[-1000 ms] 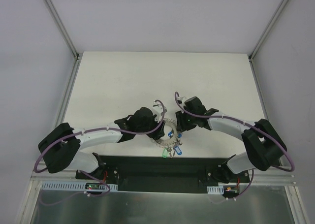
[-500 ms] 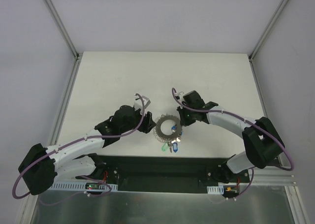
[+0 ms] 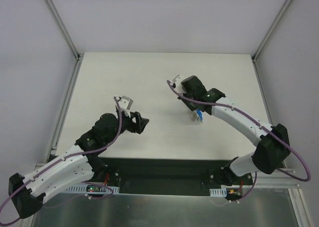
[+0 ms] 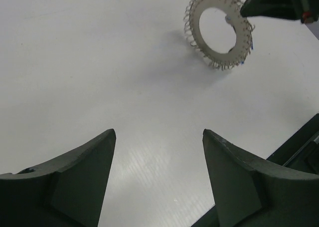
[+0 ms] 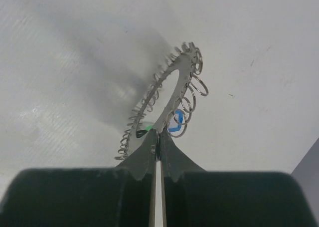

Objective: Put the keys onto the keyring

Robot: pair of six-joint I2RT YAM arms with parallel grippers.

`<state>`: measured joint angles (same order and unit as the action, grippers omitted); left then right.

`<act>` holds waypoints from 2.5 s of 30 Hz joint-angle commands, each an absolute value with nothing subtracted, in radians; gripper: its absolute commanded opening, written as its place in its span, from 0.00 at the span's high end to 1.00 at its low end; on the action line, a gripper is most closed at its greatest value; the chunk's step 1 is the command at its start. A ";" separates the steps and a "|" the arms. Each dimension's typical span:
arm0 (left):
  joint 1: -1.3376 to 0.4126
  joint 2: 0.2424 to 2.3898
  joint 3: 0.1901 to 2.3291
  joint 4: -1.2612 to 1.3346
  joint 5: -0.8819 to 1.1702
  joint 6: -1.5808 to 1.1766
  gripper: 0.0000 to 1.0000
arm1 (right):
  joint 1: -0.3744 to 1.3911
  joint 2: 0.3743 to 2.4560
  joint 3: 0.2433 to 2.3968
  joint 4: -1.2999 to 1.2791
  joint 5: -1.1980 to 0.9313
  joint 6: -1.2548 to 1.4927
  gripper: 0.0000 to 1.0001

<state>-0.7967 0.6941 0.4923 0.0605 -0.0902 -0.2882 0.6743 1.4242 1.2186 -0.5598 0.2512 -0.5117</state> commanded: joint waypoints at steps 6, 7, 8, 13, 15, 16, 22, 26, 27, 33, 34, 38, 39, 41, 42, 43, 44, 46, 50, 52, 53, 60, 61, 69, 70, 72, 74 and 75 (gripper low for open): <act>-0.790 0.494 0.537 -0.123 -0.242 -0.302 0.16 | 0.943 1.715 1.250 -0.571 0.350 -0.474 0.98; -0.790 0.485 0.541 -0.135 -0.247 -0.298 0.15 | 0.960 1.739 1.271 -0.568 0.348 -0.454 0.99; -0.790 0.467 0.546 -0.155 -0.255 -0.292 0.13 | 0.994 1.788 1.285 -0.571 0.330 -0.437 0.99; -0.790 0.416 0.597 -0.219 -0.285 -0.256 0.08 | 1.078 1.870 1.347 -0.586 0.278 -0.354 0.77; -0.790 0.407 0.615 -0.244 -0.314 -0.245 0.05 | 1.083 1.859 1.356 -0.586 0.262 -0.336 0.65; -0.790 0.403 0.621 -0.251 -0.325 -0.241 0.04 | 1.081 1.847 1.355 -0.577 0.261 -0.321 0.63; -0.790 0.419 0.678 -0.301 -0.339 -0.193 0.01 | 0.991 1.703 1.264 -0.523 0.224 -0.276 0.57; -0.790 0.445 0.699 -0.319 -0.362 -0.175 0.01 | 0.891 1.594 1.149 -0.456 0.135 -0.221 0.55; -0.790 0.451 0.704 -0.321 -0.361 -0.175 0.01 | 0.870 1.574 1.126 -0.437 0.117 -0.210 0.54; -0.737 0.514 0.709 -0.319 -0.295 -0.190 0.01 | 0.709 1.502 0.991 -0.307 -0.060 -0.141 0.54; -0.723 0.525 0.709 -0.319 -0.273 -0.201 0.01 | 0.698 1.509 0.991 -0.301 -0.067 -0.143 0.54; -0.644 0.537 0.700 -0.319 -0.204 -0.215 0.01 | 0.695 1.577 1.009 -0.290 -0.045 -0.155 0.54; -0.634 0.537 0.696 -0.319 -0.190 -0.215 0.01 | 0.693 1.591 1.015 -0.288 -0.040 -0.155 0.54; -0.611 0.529 0.690 -0.319 -0.187 -0.215 0.01 | 0.695 1.615 1.029 -0.284 -0.023 -0.150 0.53; -0.606 0.526 0.689 -0.318 -0.187 -0.215 0.01 | 0.696 1.640 1.032 -0.281 -0.020 -0.147 0.52; -0.601 0.522 0.686 -0.319 -0.187 -0.212 0.01 | 0.696 1.649 1.035 -0.275 -0.020 -0.146 0.52; -0.594 0.519 0.681 -0.319 -0.189 -0.210 0.01 | 0.698 1.660 1.038 -0.275 -0.018 -0.150 0.50; -0.588 0.514 0.680 -0.318 -0.189 -0.206 0.01 | 0.712 1.698 1.052 -0.276 0.000 -0.153 0.50; -0.569 0.512 0.672 -0.319 -0.178 -0.202 0.01 | 0.742 1.766 1.089 -0.296 0.067 -0.170 0.47; -0.560 0.512 0.670 -0.319 -0.169 -0.204 0.01 | 0.770 1.802 1.114 -0.317 0.106 -0.175 0.47; -0.555 0.514 0.669 -0.319 -0.157 -0.206 0.01 | 0.778 1.813 1.124 -0.324 0.120 -0.178 0.47; -0.506 0.525 0.666 -0.318 -0.100 -0.218 0.01 | 0.795 1.862 1.138 -0.357 0.103 -0.181 0.56; -0.503 0.525 0.666 -0.318 -0.094 -0.219 0.01 | 0.796 1.862 1.138 -0.359 0.100 -0.181 0.63; -0.471 0.532 0.664 -0.311 -0.054 -0.229 0.01 | 0.732 1.844 1.170 -0.353 0.173 -0.210 0.72; -0.466 0.532 0.663 -0.311 -0.046 -0.229 0.01 | 0.723 1.838 1.178 -0.350 0.199 -0.212 0.70; -0.459 0.537 0.663 -0.308 -0.037 -0.232 0.01 | 0.712 1.824 1.202 -0.351 0.230 -0.201 0.67; -0.448 0.538 0.661 -0.305 -0.023 -0.233 0.01 | 0.710 1.786 1.213 -0.353 0.259 -0.149 0.60; -0.443 0.540 0.661 -0.304 -0.020 -0.238 0.01 | 0.712 1.769 1.216 -0.357 0.259 -0.125 0.59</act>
<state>-0.4671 0.5323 0.6712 -0.3271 -0.0612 -0.2211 0.7208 1.8252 1.1633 -0.3222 0.1734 -0.1864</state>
